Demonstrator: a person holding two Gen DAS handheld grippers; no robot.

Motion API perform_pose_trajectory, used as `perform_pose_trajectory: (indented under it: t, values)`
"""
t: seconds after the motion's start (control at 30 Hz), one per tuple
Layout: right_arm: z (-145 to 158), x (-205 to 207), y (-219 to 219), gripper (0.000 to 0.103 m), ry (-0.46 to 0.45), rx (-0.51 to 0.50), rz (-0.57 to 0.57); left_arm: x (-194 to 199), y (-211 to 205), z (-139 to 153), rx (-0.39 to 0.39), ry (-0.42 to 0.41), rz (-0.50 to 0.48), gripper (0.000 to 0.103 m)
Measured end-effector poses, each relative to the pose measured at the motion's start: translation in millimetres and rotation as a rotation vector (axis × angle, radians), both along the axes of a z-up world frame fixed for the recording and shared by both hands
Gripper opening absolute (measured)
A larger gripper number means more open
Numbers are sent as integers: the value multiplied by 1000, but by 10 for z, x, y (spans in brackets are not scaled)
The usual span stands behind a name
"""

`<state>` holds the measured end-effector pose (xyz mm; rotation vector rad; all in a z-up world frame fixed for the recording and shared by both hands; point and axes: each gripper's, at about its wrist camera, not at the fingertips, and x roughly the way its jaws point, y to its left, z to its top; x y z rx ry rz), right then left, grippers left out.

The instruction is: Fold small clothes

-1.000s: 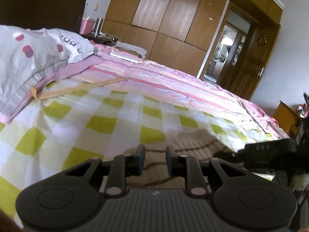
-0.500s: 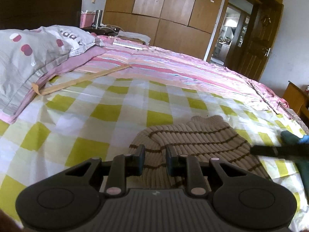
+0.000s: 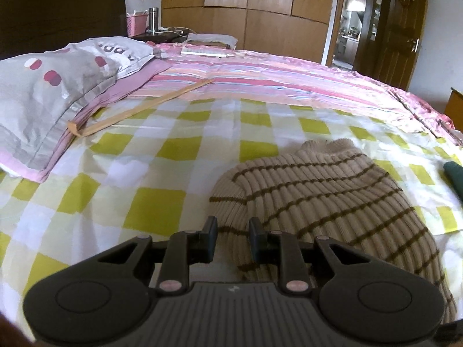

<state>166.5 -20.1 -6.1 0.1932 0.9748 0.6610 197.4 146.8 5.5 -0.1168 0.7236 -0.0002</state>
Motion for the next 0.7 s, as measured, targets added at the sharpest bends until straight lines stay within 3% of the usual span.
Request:
perform_pose_trajectory:
  t: [0.1,0.33,0.7]
  values:
    - [76,4,-35,21,14,22,-19,-133,24,58,-15,-5,5,29]
    - [352,-225,-242,21,-59,28,-49,-506,-113,109,-20,24,-6,29]
    - [420,-594,-563,27,-86,7,-140,-1017,-420,142,-19,43,-47,29]
